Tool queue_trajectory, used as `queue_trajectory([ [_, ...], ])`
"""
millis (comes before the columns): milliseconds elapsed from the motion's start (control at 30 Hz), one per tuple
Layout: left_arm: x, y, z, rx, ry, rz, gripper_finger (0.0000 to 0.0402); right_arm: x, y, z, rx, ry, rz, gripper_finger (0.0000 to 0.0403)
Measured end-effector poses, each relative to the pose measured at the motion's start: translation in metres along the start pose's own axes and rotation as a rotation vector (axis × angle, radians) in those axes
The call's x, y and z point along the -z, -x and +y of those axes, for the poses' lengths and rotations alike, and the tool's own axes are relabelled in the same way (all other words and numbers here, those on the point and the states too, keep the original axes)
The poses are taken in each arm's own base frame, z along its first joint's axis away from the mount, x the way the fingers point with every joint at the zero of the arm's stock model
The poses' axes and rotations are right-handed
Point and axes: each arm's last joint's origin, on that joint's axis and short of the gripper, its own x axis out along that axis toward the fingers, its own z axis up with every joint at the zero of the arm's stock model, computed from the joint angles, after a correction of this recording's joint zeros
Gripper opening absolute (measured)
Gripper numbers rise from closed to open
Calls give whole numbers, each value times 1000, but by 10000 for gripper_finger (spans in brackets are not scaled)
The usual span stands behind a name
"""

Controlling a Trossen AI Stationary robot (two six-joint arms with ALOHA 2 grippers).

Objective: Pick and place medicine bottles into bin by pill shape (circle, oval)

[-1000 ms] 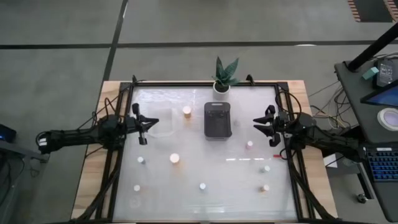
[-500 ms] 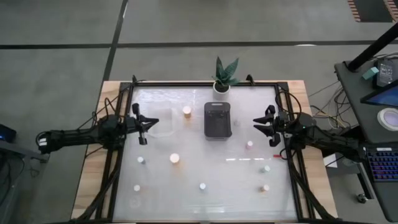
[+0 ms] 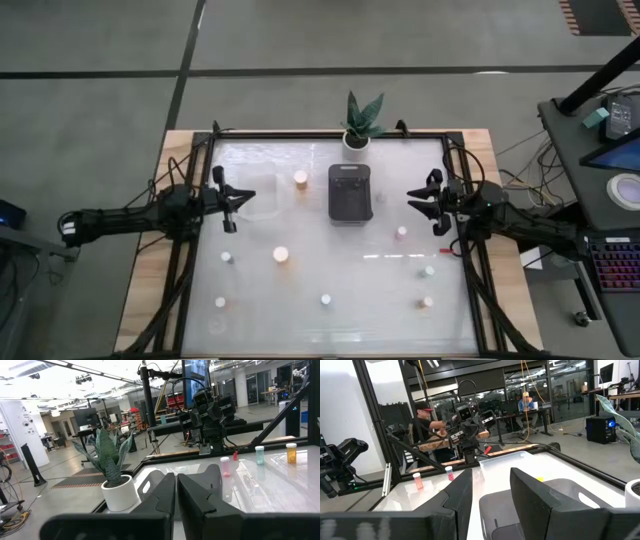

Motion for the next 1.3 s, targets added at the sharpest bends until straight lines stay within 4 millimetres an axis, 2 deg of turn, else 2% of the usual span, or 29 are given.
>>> queue_trajectory([
  [1033,0,0,0,-1,1,-4,3,0,0,0,0,3,0,123],
  [1100,-2,0,0,-3,59,-17,3,0,0,0,0,27,0,123],
  [1200,-3,0,1,-3,269,-27,3,0,0,0,0,70,0,123],
  [1300,-4,0,1,-1,390,-42,3,0,0,0,0,72,0,123],
])
